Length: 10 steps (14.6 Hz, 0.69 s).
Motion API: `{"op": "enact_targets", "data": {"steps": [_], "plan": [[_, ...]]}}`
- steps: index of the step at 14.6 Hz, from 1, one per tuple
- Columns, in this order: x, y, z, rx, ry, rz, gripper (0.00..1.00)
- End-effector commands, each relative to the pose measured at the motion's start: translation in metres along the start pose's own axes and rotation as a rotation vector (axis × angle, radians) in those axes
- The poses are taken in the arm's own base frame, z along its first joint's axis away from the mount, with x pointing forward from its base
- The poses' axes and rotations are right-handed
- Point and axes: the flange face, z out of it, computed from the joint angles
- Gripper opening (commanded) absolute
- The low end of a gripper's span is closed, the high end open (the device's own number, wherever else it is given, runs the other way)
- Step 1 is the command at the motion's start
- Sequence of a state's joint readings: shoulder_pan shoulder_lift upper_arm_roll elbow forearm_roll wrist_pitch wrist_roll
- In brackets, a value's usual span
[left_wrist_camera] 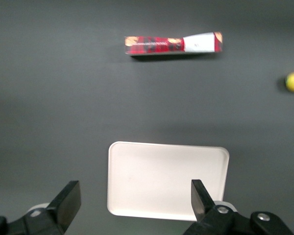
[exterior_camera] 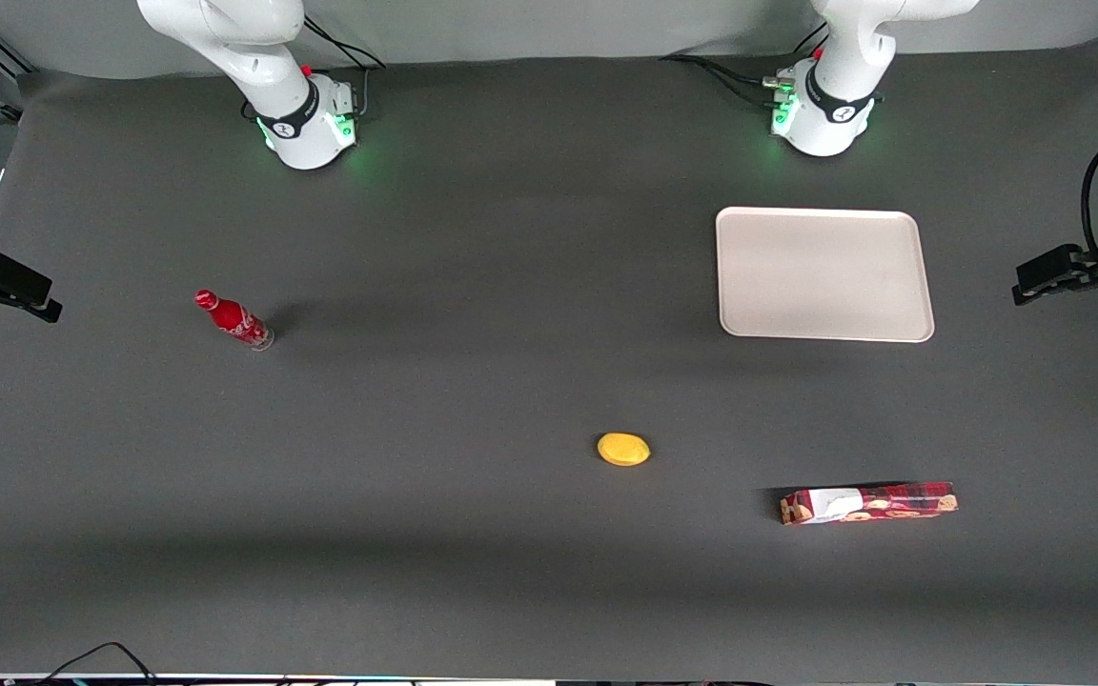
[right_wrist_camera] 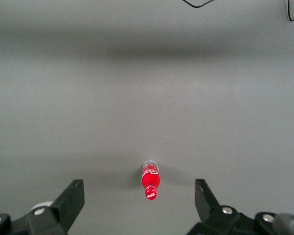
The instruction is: Place red cookie box on tray
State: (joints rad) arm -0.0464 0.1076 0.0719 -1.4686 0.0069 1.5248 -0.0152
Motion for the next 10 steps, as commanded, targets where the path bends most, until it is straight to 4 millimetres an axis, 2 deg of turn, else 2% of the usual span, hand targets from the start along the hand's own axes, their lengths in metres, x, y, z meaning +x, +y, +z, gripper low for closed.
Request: {"op": "enact_targets", "data": {"steps": [1,3,4,7,10], "plan": [[0.035,0.012,0.004,0.012,0.005,-0.326,1.00],[0.061,0.015,0.018,0.013,0.012,-0.507,1.00],[0.074,0.017,0.032,0.014,0.010,-0.612,1.00],[0.122,0.023,0.103,0.010,0.042,-0.926,1.00],[0.158,0.026,0.171,-0.011,0.095,-1.074,1.00]]}}
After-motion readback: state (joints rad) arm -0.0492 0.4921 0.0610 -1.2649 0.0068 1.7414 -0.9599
